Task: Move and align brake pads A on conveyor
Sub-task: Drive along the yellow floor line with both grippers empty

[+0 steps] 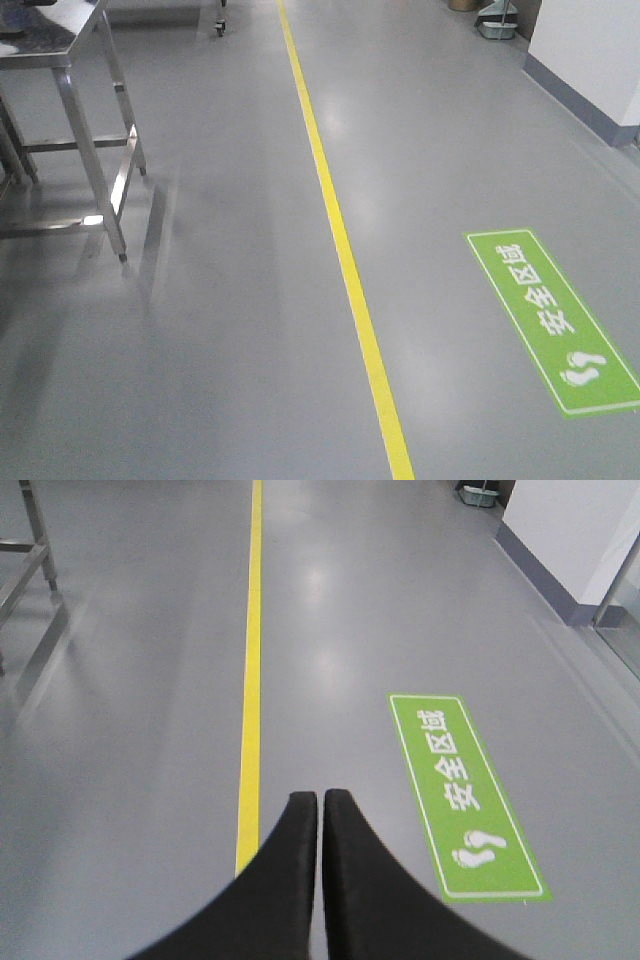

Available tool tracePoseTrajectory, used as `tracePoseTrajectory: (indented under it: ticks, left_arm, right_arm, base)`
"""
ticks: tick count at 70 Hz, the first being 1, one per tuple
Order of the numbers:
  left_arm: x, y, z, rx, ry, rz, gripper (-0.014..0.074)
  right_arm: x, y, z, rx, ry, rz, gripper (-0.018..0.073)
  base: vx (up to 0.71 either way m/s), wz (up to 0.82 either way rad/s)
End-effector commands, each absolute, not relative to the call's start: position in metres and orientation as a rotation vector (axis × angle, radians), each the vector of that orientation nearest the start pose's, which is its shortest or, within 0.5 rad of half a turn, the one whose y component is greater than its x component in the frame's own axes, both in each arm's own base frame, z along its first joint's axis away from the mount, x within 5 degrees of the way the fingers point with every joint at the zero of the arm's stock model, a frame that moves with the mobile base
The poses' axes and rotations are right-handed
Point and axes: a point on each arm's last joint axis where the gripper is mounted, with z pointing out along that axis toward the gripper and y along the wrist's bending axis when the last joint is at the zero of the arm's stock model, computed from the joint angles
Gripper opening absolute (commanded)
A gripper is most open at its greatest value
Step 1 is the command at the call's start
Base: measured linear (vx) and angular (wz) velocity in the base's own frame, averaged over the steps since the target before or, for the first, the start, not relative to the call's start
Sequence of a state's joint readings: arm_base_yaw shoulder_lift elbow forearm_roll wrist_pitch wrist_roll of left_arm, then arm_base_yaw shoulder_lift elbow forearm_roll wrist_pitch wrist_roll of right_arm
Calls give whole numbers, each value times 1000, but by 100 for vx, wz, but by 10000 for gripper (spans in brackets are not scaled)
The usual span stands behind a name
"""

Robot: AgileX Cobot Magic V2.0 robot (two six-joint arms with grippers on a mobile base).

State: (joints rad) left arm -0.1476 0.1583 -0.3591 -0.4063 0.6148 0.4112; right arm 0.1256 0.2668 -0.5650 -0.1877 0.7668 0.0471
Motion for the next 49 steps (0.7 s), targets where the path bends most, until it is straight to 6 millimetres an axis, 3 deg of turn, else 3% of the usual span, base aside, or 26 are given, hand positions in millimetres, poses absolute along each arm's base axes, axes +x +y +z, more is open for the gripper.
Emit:
tracePoseTrajectory:
  ticks: [1,49]
  left_arm:
    - [45,-27,285,327,1756,-276,-6]
    - [46,-27,285,327,1757,-276,-6]
  right_arm:
    - [50,-6,330,-132,1856,-114,-1]
    - [50,-6,330,-132,1856,-114,-1]
  base:
    - [62,-2]
    - [63,-3]
